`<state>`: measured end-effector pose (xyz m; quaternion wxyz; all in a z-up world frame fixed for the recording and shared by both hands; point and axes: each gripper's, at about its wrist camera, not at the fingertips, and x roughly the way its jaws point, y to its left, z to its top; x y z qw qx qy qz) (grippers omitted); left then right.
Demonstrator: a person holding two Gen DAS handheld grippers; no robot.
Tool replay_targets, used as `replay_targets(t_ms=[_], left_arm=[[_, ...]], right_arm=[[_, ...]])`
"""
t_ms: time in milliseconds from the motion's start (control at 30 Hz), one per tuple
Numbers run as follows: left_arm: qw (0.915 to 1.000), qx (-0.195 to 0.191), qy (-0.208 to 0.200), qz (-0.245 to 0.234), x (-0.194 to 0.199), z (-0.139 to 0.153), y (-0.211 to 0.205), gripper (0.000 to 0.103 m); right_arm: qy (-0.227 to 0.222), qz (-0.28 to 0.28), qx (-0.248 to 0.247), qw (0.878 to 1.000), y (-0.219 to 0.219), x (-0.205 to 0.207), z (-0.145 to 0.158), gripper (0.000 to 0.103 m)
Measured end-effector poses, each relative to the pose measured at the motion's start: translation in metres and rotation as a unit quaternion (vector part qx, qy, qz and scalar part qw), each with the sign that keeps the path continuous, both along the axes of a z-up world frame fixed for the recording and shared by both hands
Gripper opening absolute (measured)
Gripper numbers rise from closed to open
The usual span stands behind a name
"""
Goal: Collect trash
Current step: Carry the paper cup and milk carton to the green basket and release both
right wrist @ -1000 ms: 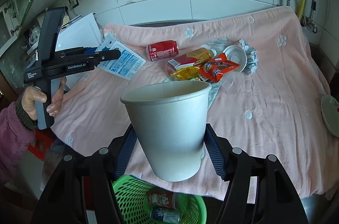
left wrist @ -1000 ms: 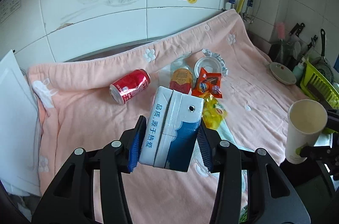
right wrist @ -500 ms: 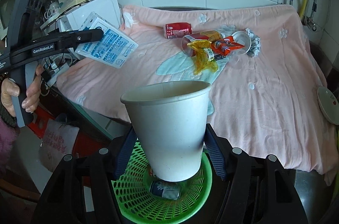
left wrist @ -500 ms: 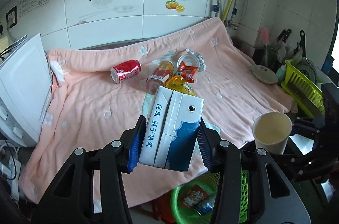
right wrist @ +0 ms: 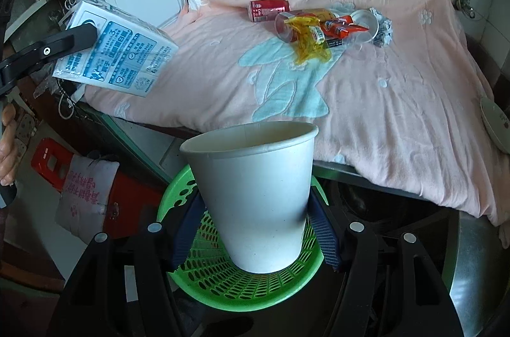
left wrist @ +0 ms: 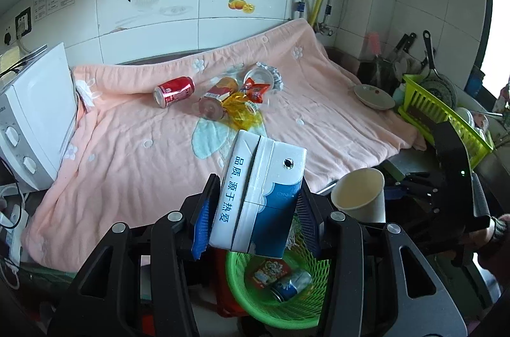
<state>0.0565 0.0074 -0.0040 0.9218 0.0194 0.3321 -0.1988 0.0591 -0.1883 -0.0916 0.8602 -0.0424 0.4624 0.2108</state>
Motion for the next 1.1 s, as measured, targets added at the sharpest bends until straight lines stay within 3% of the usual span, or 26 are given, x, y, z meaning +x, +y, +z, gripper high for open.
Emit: replay_targets(t_ms=[433,1100], left_arm=[[0.9992,-0.008,0.024,-0.032,-0.024,-0.017,-0.024,0.047],[0.9916,-0.009,0.111,-0.067,-0.028,-0.06,-0.053,0.05]], right_arm=[[-0.013,-0.014,0.014,1.0,-0.013,-0.017,0.012,0.077],[-0.027,-0.041,0.026,0.998,-0.034,-0.029,0.021,0.083]])
